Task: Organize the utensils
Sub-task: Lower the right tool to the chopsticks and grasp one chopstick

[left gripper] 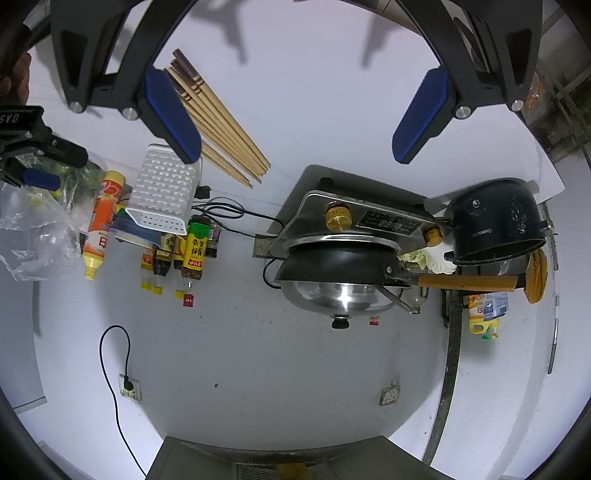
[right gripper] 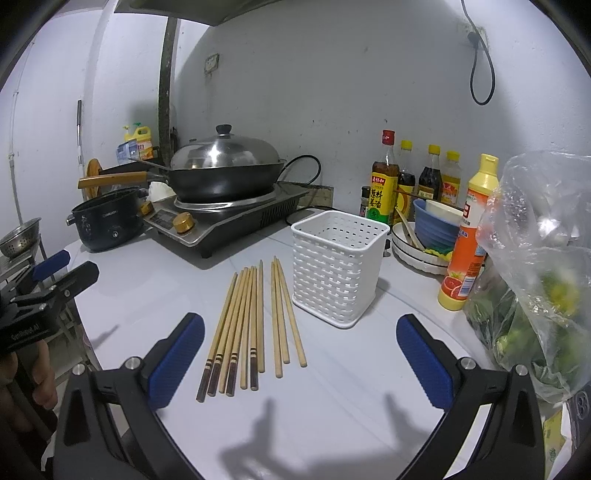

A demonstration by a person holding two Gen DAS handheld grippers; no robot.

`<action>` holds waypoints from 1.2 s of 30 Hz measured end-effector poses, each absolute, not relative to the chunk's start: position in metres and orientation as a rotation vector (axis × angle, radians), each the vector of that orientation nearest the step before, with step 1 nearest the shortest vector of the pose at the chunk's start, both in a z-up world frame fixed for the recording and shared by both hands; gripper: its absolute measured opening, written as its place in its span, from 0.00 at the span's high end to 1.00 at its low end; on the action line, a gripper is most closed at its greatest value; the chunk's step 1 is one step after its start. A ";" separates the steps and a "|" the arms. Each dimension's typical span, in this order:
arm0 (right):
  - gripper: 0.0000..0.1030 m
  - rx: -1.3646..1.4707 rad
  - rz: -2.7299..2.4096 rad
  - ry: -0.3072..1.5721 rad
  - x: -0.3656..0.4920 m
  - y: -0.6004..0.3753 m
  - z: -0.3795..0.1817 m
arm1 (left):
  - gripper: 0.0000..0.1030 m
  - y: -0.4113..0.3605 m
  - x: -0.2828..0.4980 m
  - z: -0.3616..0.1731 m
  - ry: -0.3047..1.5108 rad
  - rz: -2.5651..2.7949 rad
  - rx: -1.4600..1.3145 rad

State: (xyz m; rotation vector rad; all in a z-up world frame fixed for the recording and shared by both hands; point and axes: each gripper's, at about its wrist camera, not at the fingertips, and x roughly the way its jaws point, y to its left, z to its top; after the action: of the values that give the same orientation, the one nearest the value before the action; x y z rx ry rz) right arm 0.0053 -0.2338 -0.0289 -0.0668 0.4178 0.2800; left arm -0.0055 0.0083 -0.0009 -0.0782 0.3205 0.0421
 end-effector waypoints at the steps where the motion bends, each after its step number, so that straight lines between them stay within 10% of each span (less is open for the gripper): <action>1: 0.00 -0.067 0.280 0.419 0.006 -0.234 -0.029 | 0.00 0.008 -0.004 -0.001 0.322 0.042 -0.077; 12: 0.00 -0.100 0.274 0.483 0.036 -0.230 -0.039 | 0.00 0.024 0.023 -0.017 0.379 0.041 -0.124; 25: 0.74 -0.235 0.306 0.693 0.127 -0.192 -0.073 | 0.00 0.068 0.047 -0.041 0.455 0.039 -0.216; 36: 0.86 -0.318 0.271 0.819 0.177 -0.162 -0.106 | 0.00 0.087 0.060 -0.054 0.491 0.029 -0.249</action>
State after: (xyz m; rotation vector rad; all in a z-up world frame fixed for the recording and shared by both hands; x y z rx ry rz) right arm 0.1770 -0.1622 -0.1056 -0.3184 0.8192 0.2711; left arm 0.0595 0.0866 -0.0545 -0.2493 0.4909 0.0286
